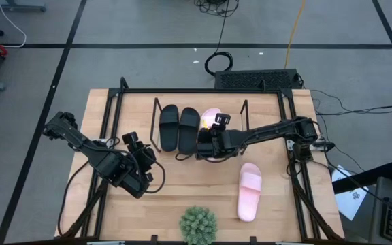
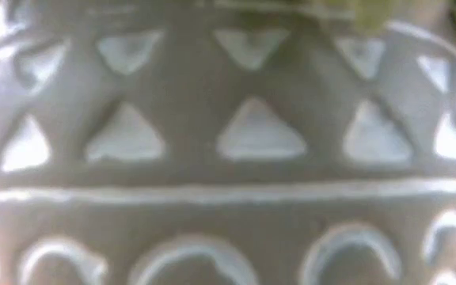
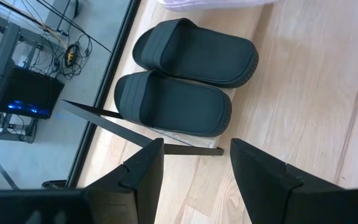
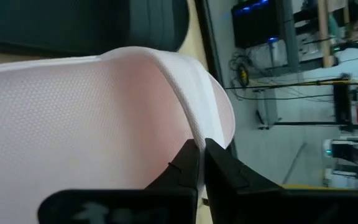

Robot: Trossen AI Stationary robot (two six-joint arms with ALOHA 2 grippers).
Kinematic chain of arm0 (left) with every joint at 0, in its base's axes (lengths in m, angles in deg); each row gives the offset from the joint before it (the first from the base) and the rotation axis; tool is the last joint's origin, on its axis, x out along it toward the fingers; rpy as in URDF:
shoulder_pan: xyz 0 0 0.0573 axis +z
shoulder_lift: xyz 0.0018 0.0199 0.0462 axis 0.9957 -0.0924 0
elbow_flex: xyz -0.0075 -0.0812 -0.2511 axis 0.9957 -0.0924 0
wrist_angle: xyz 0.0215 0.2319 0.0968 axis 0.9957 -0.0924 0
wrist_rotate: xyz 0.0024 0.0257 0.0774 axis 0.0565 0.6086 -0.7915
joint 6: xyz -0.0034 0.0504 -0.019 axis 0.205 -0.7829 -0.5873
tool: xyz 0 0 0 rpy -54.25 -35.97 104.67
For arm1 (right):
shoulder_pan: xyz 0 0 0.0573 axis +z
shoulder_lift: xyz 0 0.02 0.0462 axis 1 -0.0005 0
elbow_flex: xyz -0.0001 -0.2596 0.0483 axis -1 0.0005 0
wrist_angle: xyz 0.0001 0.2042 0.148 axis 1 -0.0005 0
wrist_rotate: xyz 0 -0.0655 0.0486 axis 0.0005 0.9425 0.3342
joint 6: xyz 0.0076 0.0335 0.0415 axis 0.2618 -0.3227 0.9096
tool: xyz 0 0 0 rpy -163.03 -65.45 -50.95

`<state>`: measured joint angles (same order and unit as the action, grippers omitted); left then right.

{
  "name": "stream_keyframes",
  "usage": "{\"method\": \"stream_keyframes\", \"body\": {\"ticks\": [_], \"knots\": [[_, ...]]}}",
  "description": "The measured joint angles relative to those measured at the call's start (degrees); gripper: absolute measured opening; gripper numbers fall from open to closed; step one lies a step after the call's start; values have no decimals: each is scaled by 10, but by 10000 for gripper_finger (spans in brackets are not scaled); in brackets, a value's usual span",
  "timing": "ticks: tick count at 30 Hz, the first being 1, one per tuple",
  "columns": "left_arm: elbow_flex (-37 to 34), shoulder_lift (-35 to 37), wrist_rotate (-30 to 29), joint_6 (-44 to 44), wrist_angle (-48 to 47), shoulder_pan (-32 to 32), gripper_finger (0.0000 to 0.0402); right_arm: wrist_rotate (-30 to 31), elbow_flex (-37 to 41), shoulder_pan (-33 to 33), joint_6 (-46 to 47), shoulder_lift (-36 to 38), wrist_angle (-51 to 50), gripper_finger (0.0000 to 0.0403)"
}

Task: Pick and place slides into the shelf
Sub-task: Put the left pink slide on the shelf

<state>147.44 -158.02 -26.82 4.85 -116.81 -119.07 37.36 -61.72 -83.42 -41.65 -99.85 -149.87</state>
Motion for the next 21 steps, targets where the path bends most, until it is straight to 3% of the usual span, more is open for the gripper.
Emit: {"method": "stream_keyframes", "body": {"ticks": [21], "knots": [[0,0,9,-4,0,0,189,-34,60,-51,-70,0,107,2]]}}
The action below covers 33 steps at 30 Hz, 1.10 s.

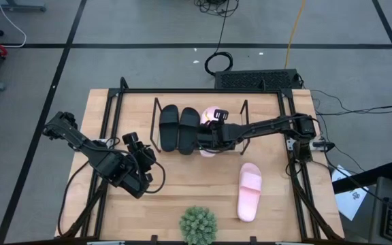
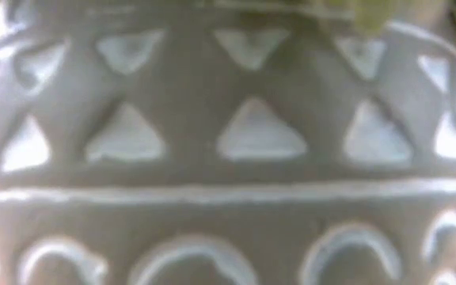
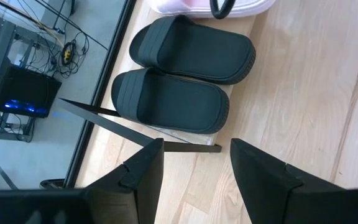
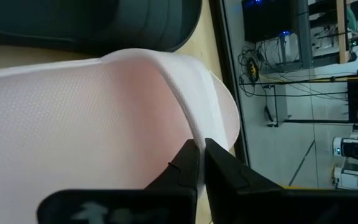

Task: Pick and place slides into the shelf
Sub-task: Put the left pink slide on the shelf

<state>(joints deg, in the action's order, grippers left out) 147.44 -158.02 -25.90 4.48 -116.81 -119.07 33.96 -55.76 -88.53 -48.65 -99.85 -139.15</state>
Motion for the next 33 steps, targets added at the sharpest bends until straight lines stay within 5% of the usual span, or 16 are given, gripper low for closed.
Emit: {"method": "stream_keyframes", "body": {"ticks": [33], "knots": [[0,0,5,2,12,-14,189,-56,50,-10,-57,1,101,7]]}}
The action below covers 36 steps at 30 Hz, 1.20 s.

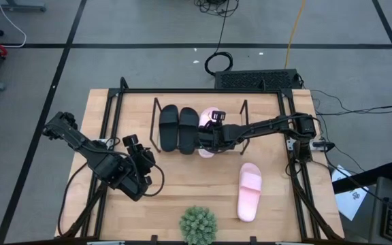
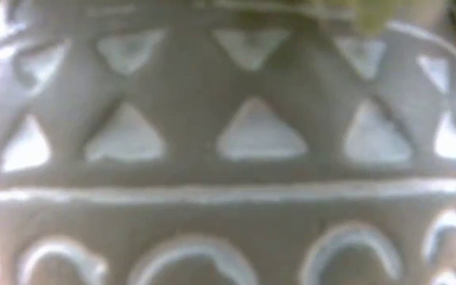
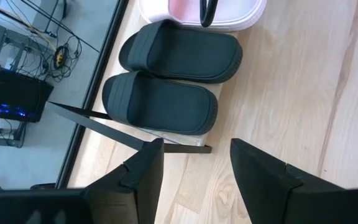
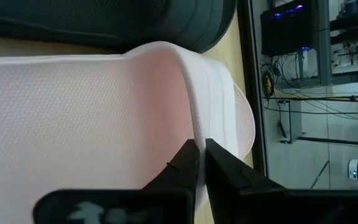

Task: Pick and place slides into the shelf
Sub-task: Put the left pink slide on the shelf, then put the pink slide on the shelf

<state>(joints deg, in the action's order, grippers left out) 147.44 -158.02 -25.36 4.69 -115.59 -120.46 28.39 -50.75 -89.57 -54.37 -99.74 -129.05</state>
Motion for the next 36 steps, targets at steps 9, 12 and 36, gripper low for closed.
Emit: {"method": "stream_keyframes", "body": {"ticks": [9,12,36], "knots": [[0,0,0,1,0,0,189,-9,0,0,-2,0,3,77],[0,0,0,1,0,0,189,-13,0,0,-2,0,2,99],[0,0,-1,-2,-1,0,189,-49,1,73,6,72,-20,137]]}}
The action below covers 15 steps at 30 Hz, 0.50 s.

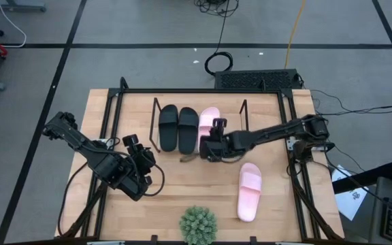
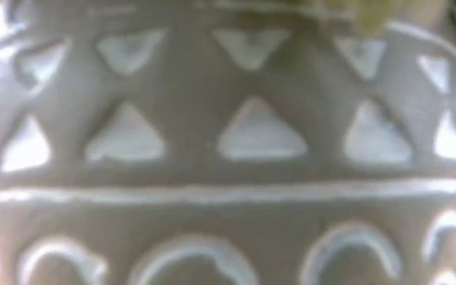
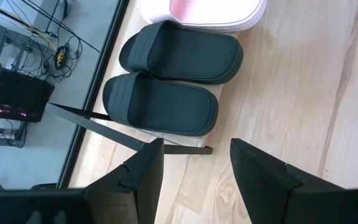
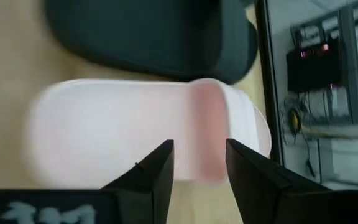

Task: Pick and place slides into the shelf
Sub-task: Put the pink slide on the shelf

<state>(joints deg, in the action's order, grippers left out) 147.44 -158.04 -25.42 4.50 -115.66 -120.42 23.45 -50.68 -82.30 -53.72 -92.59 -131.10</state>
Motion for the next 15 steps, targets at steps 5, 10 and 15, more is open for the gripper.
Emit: {"method": "stream_keyframes", "body": {"ticks": [5,10,15], "knots": [[0,0,0,0,-1,0,189,-41,0,77,60,28,-59,137],[0,0,0,0,-1,0,189,-60,0,171,177,33,-179,137],[0,0,0,6,0,0,189,-91,0,246,340,33,-247,137]]}}
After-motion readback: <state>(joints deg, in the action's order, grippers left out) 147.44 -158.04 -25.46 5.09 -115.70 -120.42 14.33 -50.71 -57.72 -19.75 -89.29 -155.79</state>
